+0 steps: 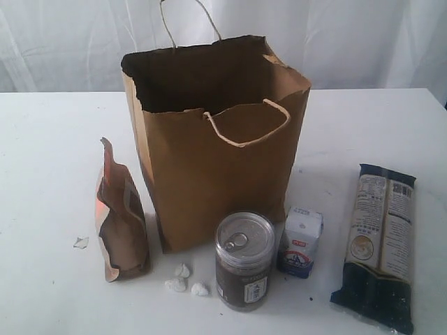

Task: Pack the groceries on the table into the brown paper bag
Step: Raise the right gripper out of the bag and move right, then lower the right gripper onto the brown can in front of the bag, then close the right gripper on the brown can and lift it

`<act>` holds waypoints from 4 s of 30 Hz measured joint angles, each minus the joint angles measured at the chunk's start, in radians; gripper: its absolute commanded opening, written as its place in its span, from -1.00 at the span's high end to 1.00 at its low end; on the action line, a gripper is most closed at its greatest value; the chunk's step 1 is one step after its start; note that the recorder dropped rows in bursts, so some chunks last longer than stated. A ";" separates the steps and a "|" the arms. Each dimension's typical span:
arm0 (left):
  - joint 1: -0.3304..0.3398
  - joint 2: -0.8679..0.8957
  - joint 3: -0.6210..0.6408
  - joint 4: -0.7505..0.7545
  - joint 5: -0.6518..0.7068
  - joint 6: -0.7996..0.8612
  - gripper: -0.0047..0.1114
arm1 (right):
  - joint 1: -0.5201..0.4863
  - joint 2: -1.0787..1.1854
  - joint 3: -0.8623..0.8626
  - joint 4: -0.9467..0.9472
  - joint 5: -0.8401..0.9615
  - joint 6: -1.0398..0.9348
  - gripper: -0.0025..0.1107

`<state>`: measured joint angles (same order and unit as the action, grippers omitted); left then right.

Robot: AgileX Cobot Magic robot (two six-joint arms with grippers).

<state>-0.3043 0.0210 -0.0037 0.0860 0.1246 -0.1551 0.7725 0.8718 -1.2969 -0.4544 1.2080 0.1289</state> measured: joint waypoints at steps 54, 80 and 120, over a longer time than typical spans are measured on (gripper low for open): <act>0.000 0.000 0.000 0.000 0.000 0.000 0.91 | 0.035 0.625 0.528 0.441 -0.912 -0.165 0.13; 0.000 0.000 0.000 0.000 0.000 0.000 0.91 | 0.035 0.370 0.533 0.441 -0.859 -0.150 0.96; 0.000 0.000 0.000 0.000 0.000 0.000 0.91 | 0.025 0.029 0.248 -0.097 -0.448 0.055 0.96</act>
<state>-0.3043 0.0210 -0.0037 0.0860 0.1246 -0.1551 0.7973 0.9011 -1.0491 -0.5519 0.7601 0.1842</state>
